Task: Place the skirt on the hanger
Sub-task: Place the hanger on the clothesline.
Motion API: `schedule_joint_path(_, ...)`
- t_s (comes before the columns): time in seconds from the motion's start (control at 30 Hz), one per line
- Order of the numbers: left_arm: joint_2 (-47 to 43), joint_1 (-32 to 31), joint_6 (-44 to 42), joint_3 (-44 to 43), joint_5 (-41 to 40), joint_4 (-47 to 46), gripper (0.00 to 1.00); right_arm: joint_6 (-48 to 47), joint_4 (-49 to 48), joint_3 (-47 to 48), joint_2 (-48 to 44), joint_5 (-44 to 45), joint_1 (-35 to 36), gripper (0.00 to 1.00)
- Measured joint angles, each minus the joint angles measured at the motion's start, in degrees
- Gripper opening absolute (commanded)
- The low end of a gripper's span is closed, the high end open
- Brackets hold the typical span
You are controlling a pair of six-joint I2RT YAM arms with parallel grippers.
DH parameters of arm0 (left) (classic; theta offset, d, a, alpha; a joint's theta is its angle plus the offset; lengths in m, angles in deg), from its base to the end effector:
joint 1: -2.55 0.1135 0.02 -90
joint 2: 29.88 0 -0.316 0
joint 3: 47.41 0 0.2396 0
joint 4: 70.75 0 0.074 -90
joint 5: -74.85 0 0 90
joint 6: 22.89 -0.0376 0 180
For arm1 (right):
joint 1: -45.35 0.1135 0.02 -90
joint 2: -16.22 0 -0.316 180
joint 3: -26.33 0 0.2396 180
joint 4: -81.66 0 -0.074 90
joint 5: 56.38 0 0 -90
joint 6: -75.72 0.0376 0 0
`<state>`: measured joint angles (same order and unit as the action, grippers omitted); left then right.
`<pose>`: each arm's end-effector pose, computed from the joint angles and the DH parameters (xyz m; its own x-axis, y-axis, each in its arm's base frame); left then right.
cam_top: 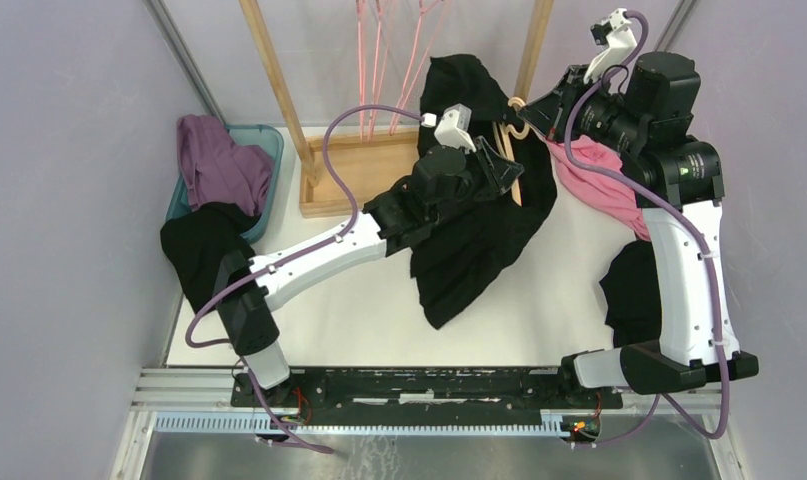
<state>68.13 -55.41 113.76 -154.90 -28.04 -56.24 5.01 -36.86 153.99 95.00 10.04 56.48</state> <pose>0.2249 -0.3436 0.4562 -0.5471 -0.4620 -0.6980 0.4525 0.5383 -0.7109 0.2149 0.0576 0.5803 -0.3870 0.2324 -0.8923 -0.4578 0.7916 0.4048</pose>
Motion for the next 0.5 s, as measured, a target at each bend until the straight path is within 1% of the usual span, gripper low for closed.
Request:
schedule_joint_path(0.13,1.05,0.35,1.97,0.0,0.2,-1.9,0.14,-0.04,-0.17,-0.57,-0.59,-0.33,-0.02,0.01)
schedule_joint_path(0.37,2.14,0.81,4.31,-0.57,4.2,-2.75,0.12,-0.52,-0.15,-1.66,-1.51,-0.33,-0.02,0.01)
schedule_joint_path(0.5,3.67,1.79,4.94,-3.1,7.78,-1.51,0.11,-1.25,-0.42,-1.77,-1.62,0.28,-0.02,0.01)
